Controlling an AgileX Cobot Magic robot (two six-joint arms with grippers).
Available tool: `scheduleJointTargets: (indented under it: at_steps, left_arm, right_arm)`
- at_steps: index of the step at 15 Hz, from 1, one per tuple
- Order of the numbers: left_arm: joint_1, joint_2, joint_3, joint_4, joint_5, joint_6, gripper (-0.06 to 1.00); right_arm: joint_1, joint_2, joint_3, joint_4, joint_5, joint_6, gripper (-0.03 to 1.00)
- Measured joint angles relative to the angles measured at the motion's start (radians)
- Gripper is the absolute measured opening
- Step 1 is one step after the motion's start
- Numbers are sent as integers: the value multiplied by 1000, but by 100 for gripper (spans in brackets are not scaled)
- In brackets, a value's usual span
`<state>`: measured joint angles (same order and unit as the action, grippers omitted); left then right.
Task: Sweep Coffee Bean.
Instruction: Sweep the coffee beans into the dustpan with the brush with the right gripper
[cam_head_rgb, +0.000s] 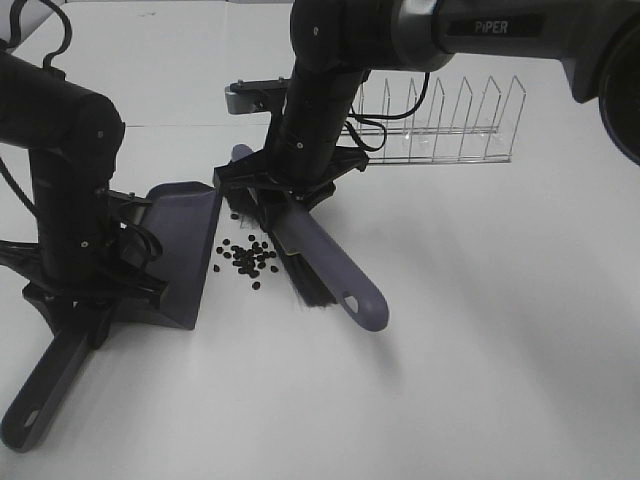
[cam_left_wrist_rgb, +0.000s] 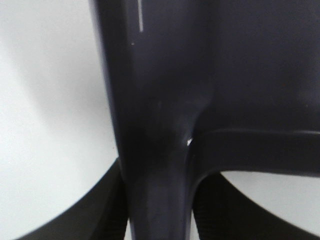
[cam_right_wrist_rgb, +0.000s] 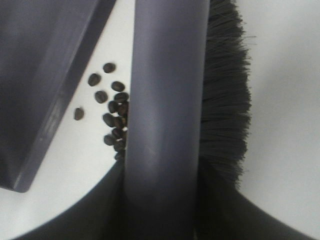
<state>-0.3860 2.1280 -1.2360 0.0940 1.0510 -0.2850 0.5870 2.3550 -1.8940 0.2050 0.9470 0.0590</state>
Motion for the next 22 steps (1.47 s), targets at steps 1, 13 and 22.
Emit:
scheduleJointTargets:
  at_steps: [1,13,22]
  left_arm:
    - [0,0,0,-1,1,0,33]
    - [0,1,0,-7,13,0,33]
    - [1,8,0,25,82,-42,33]
  right_arm:
    - [0,1,0,54,-14,-18,37]
    - [-107,-69,0,514,-13,-339,37]
    - [6,-113,0,-378,190,66,37]
